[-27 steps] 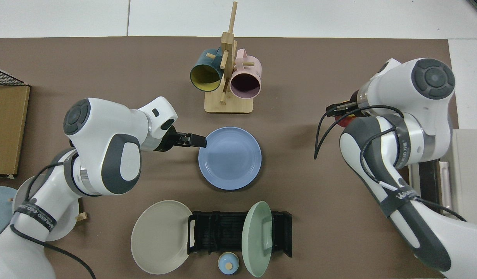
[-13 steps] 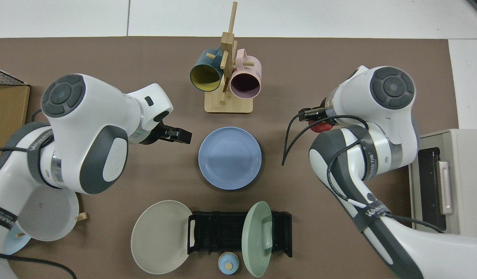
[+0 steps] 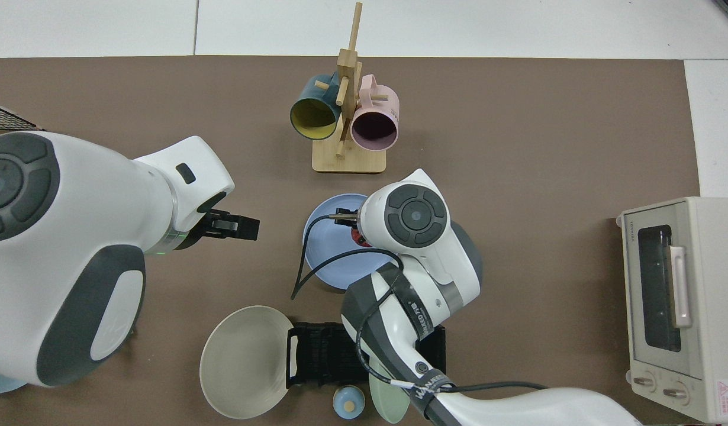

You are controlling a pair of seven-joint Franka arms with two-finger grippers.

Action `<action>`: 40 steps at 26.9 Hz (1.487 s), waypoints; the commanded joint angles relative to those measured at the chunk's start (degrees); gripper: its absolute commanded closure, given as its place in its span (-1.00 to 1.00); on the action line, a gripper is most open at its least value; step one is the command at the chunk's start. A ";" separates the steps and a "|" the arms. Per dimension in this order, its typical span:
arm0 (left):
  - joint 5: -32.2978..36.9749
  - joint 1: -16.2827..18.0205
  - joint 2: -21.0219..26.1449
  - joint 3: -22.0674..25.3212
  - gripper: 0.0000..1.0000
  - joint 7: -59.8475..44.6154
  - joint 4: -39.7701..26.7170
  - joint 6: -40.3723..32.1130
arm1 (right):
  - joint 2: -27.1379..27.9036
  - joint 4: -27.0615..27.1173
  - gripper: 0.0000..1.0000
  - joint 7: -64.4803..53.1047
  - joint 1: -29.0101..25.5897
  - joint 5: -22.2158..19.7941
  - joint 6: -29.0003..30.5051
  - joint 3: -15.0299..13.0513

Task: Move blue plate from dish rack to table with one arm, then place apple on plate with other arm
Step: 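Carry the apple over the plate with the right gripper while the left gripper withdraws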

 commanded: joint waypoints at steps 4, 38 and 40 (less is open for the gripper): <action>1.56 1.91 -0.88 0.13 -1.00 -1.12 -0.02 -1.99 | 3.24 -0.08 1.00 2.89 1.46 3.00 5.65 -0.36; 2.44 -2.31 -1.24 13.84 -1.00 11.19 5.42 -7.61 | -2.10 -2.01 -1.00 0.70 -0.64 -0.94 0.04 -2.73; 3.22 -2.22 -0.10 13.58 -1.00 11.19 7.53 -9.53 | -4.30 -2.01 -1.00 -1.93 -2.74 -2.18 -1.90 -2.73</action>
